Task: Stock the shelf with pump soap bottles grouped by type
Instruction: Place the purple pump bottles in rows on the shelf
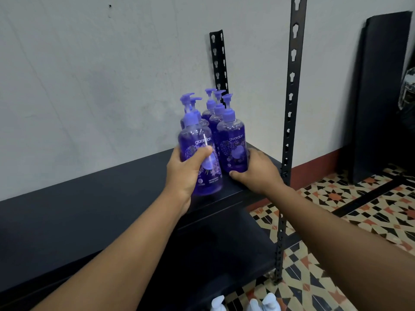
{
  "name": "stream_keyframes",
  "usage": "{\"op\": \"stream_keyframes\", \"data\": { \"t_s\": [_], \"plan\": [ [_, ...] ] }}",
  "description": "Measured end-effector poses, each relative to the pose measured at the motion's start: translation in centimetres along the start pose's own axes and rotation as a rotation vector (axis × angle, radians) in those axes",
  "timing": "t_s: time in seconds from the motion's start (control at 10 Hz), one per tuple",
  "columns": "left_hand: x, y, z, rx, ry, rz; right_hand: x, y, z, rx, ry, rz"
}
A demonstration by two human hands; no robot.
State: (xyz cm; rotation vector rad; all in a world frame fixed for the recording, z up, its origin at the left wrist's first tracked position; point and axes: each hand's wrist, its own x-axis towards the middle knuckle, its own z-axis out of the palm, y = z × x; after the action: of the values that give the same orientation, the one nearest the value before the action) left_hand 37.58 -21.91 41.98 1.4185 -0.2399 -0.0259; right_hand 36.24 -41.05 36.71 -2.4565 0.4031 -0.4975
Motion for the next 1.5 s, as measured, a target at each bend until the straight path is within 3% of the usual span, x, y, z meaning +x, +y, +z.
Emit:
{"op": "stream_keyframes", "data": {
  "t_s": [0.2,0.3,0.4,0.6,1.5],
  "plan": [
    [1.8,-0.5,0.6,0.156,-0.041,0.11,-1.2,0.9,-0.1,-0.428,-0.165,-0.03],
    [1.9,-1.5,0.4,0.19,-0.043,0.123,-1.5,1.2,-0.2,-0.46,-0.203,-0.056],
    [1.8,-2.2,-0.3,0.185,-0.037,0.116,-1.6,1.2,-0.3,-0.464,-0.214,-0.064],
    [0.6,-3.7,-2.2,0.488,-0.105,0.108,-1.7,1.1,-0.3,-0.477,-0.208,-0.061],
    [4.8,-5.2,-2.0,0.654,-0.123,0.045,-1.7,0.8,-0.1,-0.481,-0.197,-0.036]
  ]
}}
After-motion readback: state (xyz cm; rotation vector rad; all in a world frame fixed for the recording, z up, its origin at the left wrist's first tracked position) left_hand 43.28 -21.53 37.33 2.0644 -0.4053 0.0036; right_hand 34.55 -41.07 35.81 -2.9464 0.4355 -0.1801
